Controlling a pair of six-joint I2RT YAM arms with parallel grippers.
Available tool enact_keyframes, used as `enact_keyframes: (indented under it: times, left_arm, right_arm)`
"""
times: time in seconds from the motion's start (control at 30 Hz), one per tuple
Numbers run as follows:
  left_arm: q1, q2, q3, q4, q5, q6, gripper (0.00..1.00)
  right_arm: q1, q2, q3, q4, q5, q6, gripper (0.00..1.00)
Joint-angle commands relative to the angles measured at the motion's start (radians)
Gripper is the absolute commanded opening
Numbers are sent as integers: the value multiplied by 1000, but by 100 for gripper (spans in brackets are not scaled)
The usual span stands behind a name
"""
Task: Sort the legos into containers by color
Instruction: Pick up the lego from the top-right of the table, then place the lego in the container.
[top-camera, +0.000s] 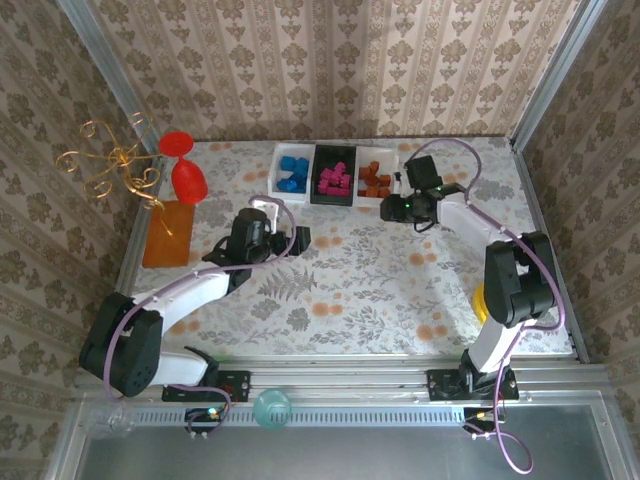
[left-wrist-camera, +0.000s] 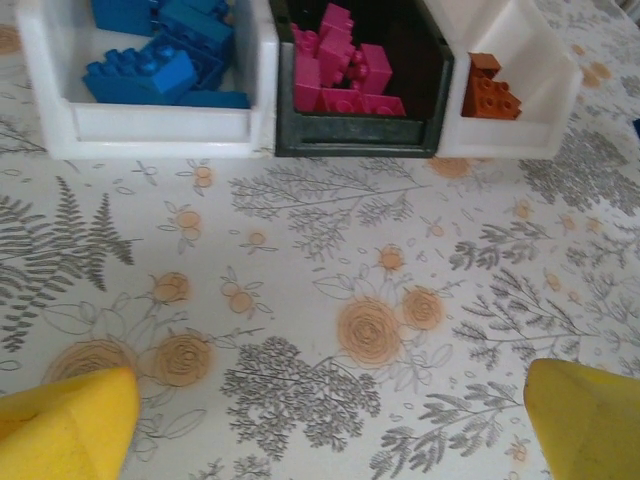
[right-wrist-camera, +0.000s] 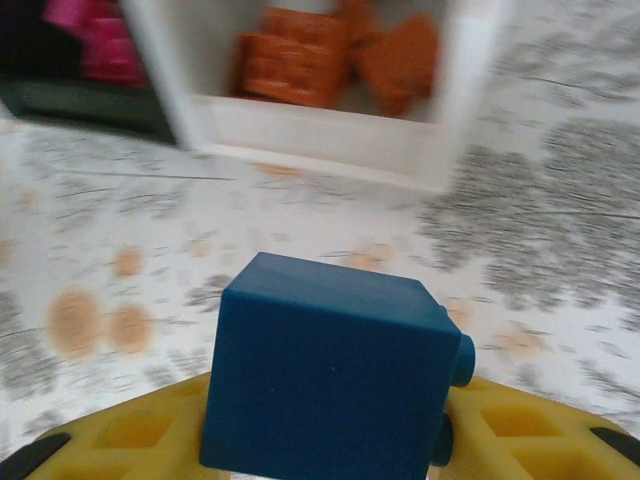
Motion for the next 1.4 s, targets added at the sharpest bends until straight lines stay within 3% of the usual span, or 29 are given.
enact_keyframes:
  times: [0.0, 0.47, 0.83, 1.37]
  left_arm:
    - [34, -37, -14, 25, 18, 12, 100]
    - [161, -205, -165, 83, -13, -1, 100]
    - [194, -307, -242, 123, -56, -25, 100]
    - [194, -302, -244, 134, -31, -41, 100]
  right_arm:
    - [77, -10, 48, 28, -67, 44, 50]
    - [294, 340, 507, -12, -140, 103, 48]
    - [308, 543, 737, 139, -122, 219, 48]
    - [291, 730, 971, 162, -39, 226, 48]
